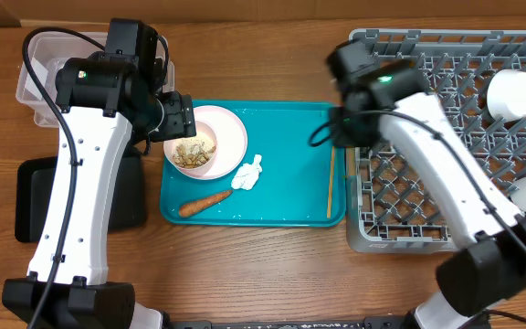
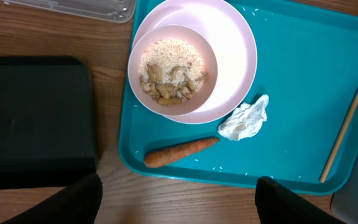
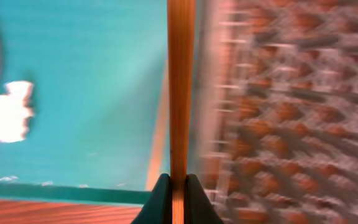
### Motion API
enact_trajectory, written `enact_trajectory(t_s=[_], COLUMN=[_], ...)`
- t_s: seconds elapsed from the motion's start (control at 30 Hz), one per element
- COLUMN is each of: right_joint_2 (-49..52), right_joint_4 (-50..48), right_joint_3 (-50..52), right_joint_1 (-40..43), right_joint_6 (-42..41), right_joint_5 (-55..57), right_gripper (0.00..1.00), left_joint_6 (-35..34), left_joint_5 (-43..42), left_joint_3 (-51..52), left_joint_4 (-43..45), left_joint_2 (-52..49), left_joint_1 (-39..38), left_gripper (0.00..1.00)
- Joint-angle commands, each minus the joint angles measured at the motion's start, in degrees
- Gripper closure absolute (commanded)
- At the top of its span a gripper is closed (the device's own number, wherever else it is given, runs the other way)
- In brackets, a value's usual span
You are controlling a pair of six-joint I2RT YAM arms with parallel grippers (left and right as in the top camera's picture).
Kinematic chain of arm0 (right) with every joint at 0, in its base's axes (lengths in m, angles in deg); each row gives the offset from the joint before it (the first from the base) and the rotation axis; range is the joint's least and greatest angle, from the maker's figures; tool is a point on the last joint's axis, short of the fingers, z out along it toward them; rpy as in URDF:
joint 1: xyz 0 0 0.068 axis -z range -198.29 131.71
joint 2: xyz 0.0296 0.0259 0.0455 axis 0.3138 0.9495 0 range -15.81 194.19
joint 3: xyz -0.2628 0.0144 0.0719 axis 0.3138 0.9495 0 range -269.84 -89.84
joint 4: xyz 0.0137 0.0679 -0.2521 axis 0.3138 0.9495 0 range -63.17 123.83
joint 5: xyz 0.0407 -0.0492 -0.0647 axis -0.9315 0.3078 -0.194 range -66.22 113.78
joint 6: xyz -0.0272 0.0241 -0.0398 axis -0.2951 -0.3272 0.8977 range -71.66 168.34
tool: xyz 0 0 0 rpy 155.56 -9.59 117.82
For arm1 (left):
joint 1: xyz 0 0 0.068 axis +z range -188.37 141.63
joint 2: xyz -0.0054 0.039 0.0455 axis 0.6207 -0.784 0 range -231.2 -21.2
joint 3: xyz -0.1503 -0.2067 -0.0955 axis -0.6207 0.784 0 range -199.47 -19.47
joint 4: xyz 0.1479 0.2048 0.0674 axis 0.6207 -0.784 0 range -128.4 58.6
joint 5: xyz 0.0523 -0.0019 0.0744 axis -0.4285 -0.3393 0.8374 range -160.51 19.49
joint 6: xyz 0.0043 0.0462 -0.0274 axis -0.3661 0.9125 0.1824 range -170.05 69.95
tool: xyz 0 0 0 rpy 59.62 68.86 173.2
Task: Sort waste into correct bins and load items into the dishwasher
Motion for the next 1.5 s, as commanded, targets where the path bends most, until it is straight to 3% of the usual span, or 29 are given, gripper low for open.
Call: enact_trajectory(t_s=[0.0,0.4,0.57,0.8,0.97,1.17,1.47], right_joint_2=[0.9,0.9,0.9,-1.3,-3.7,-1.9,6.2], right_joint_4=[0.3,-7.1,-6.3,-2.5,-5.6,-9.6,-14.3], right_joint_3=[1.7,16.3,14.9,4.9,1.7,3.3,11.5], right_joint_1=[4.1,6.6,6.6,6.1,2.5,-4.4,-6.9], right_joint_6=[3.4,5.0,4.6,2.8,1.6,-6.0,-12.3], right_joint_5=[5.6,1.6,1.7,0.7,-4.2,-4.4,0.1], right_gripper=[0.96,0.96,0.86,0.66,0.62,0.53,0.53], left_joint_6=[-0.2,-0.2,-0.2,-0.2,-0.2,-0.2,-0.2], left_joint_5=[0.5,0.4,0.4,0.4,0.4,0.4,0.4], left_joint_3=[-0.3,-0.3,-0.3,-0.3,-0.3,-0.3,-0.3], left_joint_4=[-0.1,-0.1,-0.1,-0.1,-0.1,-0.1,-0.1], left_joint_2=[-0.3,-0.3,-0.3,-0.3,-0.3,-0.3,-0.3], left_joint_1=[-0.3,-0.3,-0.3,-0.3,-0.3,-0.3,-0.3], left_gripper=[0.19,0.19,0.19,0.19,0.18,0.18,0.18])
